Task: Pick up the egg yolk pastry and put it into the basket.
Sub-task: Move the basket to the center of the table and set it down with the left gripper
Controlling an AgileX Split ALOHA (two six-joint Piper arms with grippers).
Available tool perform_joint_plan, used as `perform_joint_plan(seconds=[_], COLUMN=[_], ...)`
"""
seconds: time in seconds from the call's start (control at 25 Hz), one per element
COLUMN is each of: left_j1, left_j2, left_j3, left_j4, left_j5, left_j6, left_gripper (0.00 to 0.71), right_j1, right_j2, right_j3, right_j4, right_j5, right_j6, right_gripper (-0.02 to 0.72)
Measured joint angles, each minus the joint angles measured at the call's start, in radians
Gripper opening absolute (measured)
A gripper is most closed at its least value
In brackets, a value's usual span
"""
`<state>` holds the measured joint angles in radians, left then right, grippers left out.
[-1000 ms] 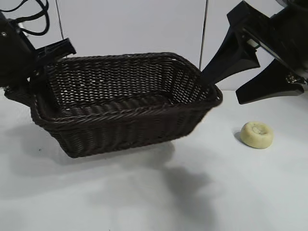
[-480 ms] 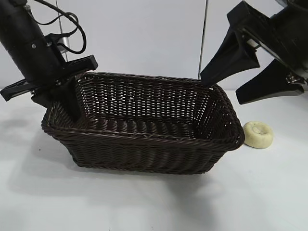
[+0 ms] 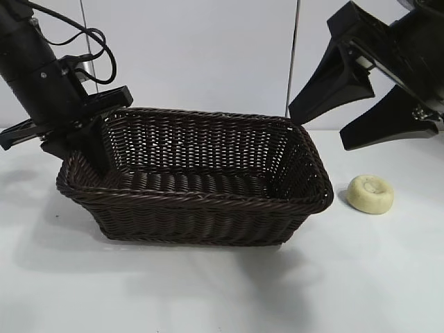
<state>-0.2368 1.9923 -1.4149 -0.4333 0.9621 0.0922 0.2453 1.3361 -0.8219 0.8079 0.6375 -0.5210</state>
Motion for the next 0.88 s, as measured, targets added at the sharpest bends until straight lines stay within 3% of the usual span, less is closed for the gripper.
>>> perform_joint_plan(seconds=[0.88], left_j1=[0.000], left_j2=[0.062], left_j3=[0.000], left_j4=[-0.009], left_j5=[-0.007], left_j6=[0.010], left_gripper=[0.099], right_j1=[0.000], right_j2=[0.000], right_j3=[0.000], right_j4=[0.000], right_j5=[0.000], right_j6=[0.000], right_gripper=[0.529])
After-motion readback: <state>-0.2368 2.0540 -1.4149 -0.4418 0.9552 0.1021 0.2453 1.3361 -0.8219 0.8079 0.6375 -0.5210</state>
